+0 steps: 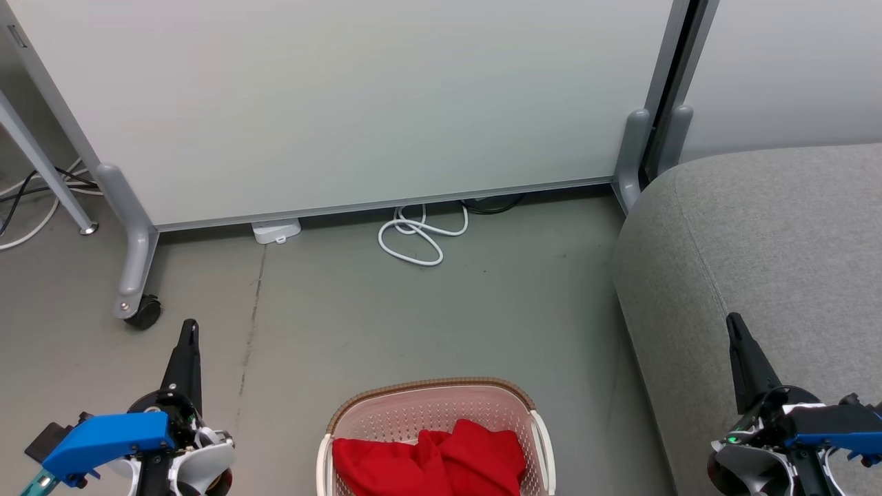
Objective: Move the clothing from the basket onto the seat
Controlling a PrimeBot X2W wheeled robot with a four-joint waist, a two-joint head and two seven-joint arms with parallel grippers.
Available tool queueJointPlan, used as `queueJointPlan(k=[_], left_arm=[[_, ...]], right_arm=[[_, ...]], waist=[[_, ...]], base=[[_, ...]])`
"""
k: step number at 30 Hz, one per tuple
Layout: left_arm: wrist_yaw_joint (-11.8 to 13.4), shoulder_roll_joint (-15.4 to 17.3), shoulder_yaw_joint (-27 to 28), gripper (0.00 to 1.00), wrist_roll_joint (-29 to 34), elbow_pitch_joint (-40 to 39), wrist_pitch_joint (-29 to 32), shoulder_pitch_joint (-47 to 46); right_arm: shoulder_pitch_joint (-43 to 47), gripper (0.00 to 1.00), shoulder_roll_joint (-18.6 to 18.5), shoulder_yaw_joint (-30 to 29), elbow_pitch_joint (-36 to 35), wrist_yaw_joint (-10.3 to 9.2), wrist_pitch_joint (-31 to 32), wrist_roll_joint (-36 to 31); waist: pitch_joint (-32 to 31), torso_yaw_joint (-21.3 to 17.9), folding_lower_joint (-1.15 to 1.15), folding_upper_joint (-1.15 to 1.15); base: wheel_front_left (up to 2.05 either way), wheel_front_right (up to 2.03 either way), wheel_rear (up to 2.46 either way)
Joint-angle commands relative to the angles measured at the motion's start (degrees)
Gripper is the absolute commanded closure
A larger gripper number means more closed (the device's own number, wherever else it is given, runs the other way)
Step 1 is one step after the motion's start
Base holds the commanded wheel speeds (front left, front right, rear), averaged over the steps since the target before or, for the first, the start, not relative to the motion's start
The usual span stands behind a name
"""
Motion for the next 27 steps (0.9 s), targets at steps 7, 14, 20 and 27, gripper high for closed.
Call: queueJointPlan(k=[7,14,20,27], left_arm=[[-0.11,-0.04,0.07,1.00,-0.14,-0.22,0.16,-0.58],[-0.11,-0.04,0.07,1.00,-0.14,-0.22,0.16,-0.58],[0.01,-0.10,-0.05,0.00,0.01,0.76,-0.09,0.61],[0.00,-0.31,-1.06,0.00,0.77,1.42,-1.59,2.00]], right_arm=[[-0.62,1.00,-0.23,0.01,-0.10,0.17,0.17,0.17],[-0.62,1.00,-0.23,0.01,-0.10,0.18,0.17,0.17],[0.58,0.00,0.14,0.06,0.74,-0.02,-0.04,0.00],[1.66,0.00,0.27,1.41,1.35,-0.03,-1.55,-0.93]], waist=[[0.00,0.00,0.00,0.00],[0.00,0.00,0.00,0.00],[0.00,0.00,0.00,0.00],[0.00,-0.02,0.00,0.00]], base=[[0.00,0.00,0.00],[0.00,0.00,0.00],[0.00,0.00,0.00],[0.00,0.00,0.00]])
